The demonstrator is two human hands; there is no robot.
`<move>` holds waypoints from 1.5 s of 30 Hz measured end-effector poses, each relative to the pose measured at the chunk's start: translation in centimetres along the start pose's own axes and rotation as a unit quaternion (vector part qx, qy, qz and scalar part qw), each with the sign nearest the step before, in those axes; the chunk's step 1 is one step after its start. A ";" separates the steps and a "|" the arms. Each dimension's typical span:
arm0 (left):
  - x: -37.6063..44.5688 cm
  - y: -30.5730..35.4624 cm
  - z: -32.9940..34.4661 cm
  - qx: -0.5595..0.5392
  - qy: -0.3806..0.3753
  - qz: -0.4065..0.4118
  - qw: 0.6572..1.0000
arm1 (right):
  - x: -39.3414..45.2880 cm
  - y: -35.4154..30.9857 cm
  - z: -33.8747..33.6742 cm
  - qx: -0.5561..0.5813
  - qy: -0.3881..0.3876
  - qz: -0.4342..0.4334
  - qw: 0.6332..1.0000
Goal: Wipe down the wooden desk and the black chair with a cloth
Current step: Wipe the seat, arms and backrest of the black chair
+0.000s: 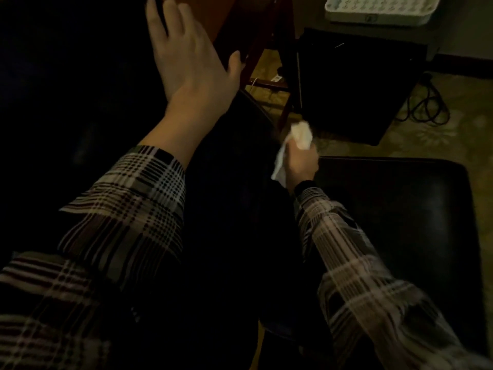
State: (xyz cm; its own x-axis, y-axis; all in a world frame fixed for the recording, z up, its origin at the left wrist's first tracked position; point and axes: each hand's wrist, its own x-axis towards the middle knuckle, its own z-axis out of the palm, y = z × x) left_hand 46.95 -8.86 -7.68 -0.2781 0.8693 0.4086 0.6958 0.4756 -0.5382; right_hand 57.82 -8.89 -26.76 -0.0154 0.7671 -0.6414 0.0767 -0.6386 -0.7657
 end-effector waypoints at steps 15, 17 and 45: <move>-1.7 -1.0 -0.1 0.011 -0.061 -0.031 0.998 | -11.6 -1.2 2.4 0.054 -0.020 -0.209 0.976; -1.7 -0.9 -0.1 0.011 -0.072 -0.031 0.997 | -8.9 -2.7 2.6 0.031 0.017 -0.193 0.981; 0.0 -11.2 -1.8 -0.111 -0.235 0.314 0.913 | -21.0 -3.6 2.7 -0.069 -0.178 -0.230 0.954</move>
State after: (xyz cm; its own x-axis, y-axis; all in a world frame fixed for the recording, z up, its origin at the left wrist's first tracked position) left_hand 40.36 -14.41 -0.38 0.0049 0.9481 -0.3179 0.9184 -0.1300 -0.3737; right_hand 55.20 -22.84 -10.63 -0.4157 0.8788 -0.2343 0.1109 -0.2068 -0.9721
